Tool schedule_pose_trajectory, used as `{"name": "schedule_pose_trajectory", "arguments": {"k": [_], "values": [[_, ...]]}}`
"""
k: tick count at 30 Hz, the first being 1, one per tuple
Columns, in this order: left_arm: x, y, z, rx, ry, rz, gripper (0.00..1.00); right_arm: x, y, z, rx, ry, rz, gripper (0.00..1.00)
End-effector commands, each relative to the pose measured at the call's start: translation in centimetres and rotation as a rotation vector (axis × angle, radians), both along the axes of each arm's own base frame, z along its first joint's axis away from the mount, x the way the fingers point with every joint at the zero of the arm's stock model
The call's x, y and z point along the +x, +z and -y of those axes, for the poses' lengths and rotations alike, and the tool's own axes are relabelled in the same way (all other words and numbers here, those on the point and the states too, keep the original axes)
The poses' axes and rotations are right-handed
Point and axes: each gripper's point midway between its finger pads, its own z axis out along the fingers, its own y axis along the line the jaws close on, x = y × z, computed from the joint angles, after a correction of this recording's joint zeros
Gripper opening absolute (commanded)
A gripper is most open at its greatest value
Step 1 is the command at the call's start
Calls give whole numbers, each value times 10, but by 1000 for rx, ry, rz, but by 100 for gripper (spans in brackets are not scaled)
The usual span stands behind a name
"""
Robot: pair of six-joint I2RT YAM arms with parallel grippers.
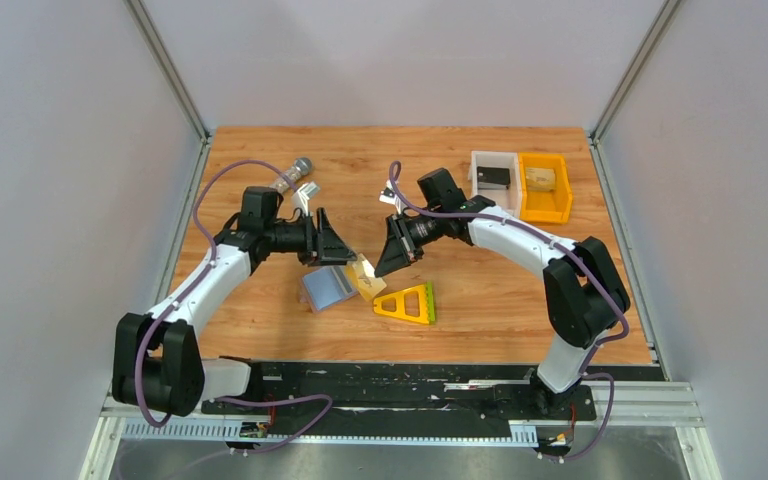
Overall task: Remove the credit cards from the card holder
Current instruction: Remove the credit card from the card holder, then place the credit card in the storage box.
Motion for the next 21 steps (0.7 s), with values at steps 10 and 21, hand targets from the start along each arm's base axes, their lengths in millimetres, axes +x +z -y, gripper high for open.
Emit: {"name": "schedule_pose_trajectory", "arguments": {"k": [10,21], "values": [[-7,6,19,-29,-95,8,12,-2,22,-2,52,13,68,9],[5,0,21,-82,30,-28,0,24,18,4,-54,-240,44,44]]}}
